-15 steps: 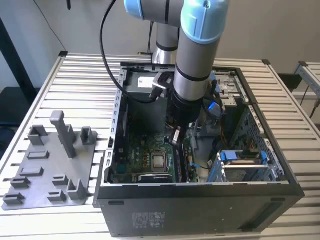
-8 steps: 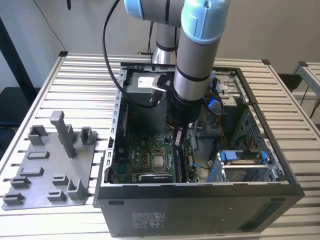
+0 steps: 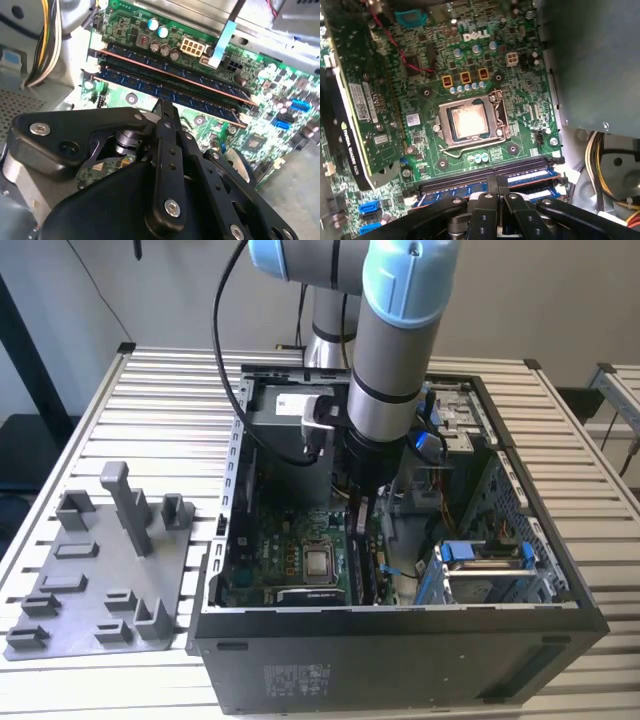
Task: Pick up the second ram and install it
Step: 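Press down the second ram until it locks into place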
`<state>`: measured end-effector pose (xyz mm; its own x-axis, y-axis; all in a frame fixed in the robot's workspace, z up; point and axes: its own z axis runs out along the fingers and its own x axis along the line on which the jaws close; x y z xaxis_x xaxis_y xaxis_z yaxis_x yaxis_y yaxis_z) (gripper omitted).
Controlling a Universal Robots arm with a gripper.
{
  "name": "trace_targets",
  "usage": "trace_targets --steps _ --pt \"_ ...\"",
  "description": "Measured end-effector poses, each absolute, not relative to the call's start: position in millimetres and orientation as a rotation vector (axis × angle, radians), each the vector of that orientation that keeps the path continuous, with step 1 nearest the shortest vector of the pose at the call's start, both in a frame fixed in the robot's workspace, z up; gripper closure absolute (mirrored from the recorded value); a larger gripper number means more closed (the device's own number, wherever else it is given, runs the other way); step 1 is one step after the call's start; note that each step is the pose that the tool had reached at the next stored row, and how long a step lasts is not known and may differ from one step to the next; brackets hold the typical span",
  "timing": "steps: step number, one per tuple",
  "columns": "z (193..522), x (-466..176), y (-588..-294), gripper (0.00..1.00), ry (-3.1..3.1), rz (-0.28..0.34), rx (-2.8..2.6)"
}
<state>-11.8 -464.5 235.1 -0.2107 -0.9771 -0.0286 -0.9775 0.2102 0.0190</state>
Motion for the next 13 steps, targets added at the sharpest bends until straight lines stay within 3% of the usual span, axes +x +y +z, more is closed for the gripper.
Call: trace_targets --steps 13 --pt "227.9 -4.3 -464.5 0.89 2.389 0.062 -2.031"
